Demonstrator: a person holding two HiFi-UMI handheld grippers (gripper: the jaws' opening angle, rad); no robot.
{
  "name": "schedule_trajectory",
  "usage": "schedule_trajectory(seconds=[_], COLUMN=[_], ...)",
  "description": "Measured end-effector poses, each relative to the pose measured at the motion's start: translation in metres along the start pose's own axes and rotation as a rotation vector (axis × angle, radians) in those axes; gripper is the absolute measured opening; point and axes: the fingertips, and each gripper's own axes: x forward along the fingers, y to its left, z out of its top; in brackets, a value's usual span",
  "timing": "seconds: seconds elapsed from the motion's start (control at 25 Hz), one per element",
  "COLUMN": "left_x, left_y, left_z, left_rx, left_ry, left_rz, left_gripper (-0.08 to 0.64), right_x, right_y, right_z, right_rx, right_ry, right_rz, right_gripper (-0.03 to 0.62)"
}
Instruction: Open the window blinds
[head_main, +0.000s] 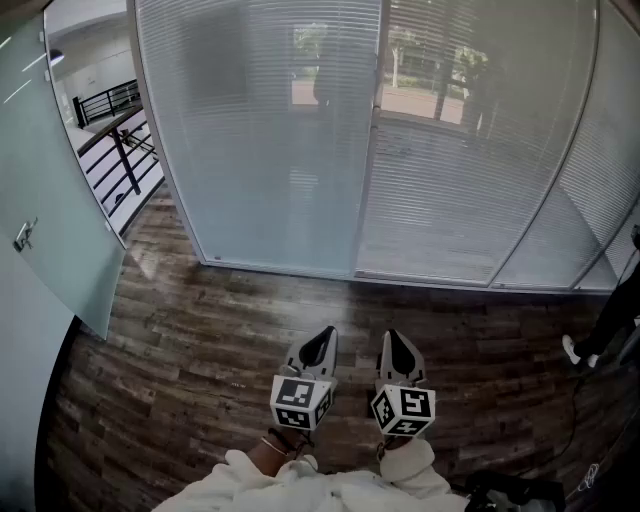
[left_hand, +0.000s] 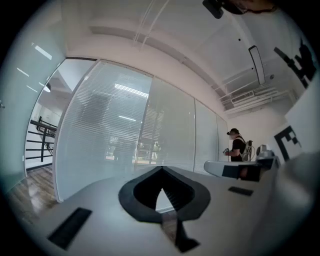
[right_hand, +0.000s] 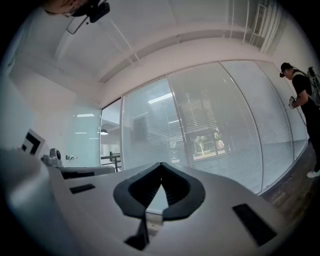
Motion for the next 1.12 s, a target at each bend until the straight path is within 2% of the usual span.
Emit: schedule_trajectory(seconds=[0.28, 0.52, 0.68, 0.92, 1.12], left_x=[0.027, 0.077, 0.121, 0.227, 0.343], left_y=[0.066, 0.089, 0.107, 0.151, 0.187], left_z=[-0.002, 0.014, 0.017, 0.008, 0.034], left_rx=[-0.001, 0.009, 0.025, 0.020, 0.030], left_ry=[0.030, 0.016, 0.017, 0.043, 0.021], left_rz=[0.019, 0.008, 0.021, 0.062, 0.088], left_gripper=[-0.003, -0.003, -0.003, -0.003, -0.003], right_x=[0.052, 0.104, 0.155, 0.271, 0.385], right_y=[0.013, -0.017, -0.040, -0.079, -0.128], right_z=[-0.002, 0.004, 0.012, 0.010, 0.025], right_rx=[-0.005, -0.027, -0.016, 0.002, 0.016], right_ry=[-0.034, -0.030, -0.060, -0.071, -0.064], right_rz=[-0.036, -0.097, -0.093, -0.017, 0.020], right_gripper=[0.011, 0.011, 0.011, 0.011, 0.011])
